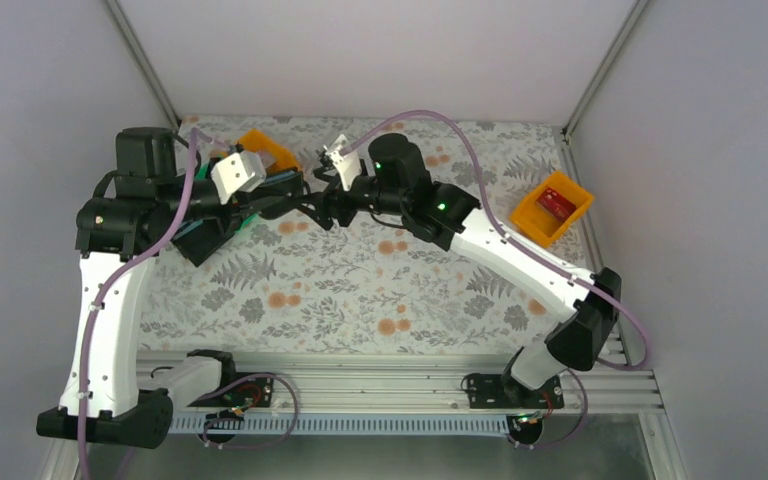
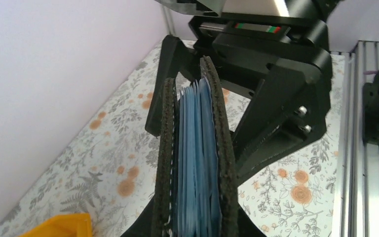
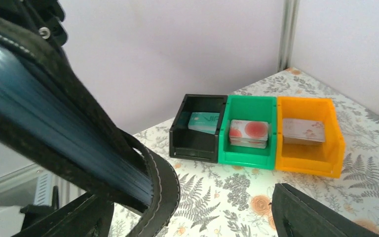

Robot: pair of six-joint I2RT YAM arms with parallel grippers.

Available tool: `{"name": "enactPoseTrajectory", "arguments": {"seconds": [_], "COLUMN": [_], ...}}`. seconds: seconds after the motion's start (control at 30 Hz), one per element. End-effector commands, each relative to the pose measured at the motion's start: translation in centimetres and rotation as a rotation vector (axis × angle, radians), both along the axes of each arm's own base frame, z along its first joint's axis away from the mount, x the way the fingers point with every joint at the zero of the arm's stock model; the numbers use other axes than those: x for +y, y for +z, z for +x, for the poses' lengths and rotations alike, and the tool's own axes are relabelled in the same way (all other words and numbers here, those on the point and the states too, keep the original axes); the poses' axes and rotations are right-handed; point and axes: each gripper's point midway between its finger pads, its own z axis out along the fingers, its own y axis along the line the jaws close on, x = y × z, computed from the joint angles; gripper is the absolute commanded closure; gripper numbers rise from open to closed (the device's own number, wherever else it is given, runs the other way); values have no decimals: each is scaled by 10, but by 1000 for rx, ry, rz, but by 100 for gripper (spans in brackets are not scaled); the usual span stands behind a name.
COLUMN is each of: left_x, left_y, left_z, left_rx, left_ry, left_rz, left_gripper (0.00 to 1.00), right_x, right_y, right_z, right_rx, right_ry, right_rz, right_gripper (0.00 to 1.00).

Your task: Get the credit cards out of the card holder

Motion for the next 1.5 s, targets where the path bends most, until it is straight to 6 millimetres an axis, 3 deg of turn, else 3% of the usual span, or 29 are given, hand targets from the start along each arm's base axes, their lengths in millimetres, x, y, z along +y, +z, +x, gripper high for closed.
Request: {"name": "enactPoseTrajectory", "arguments": {"seconds": [0.0,0.27,0.67,0.87,1.13,1.47], "left_x": [-13,-16,-15,-11,-18,-18], "left_y": [9,1,-7,-22,-10,-19], "left_z": [-36,-57,-59,-54,-61,-64], "left_rx": [-50,-64,-88,-70,-78,-74], "left_ry": [-175,-273,-294,-272,-322,-330], "left_rz": [-29,-5,24,67,-2,9], "left_gripper": [98,98,98,98,98,98], "right_x": [-15,-31,-28,-34,-22,-28], "right_y": [22,18,12,8,7,13], "right_z": [-12,-38,-58,-51,-58,-58], "right_rx": [-107,-168,-191,-206,-185,-237], "right_ry": [74,224,358,309,352,336], "right_rz": [26,-20,-26,-67,-46,-65], "right_gripper": [20,25,29,31,32,33]}}
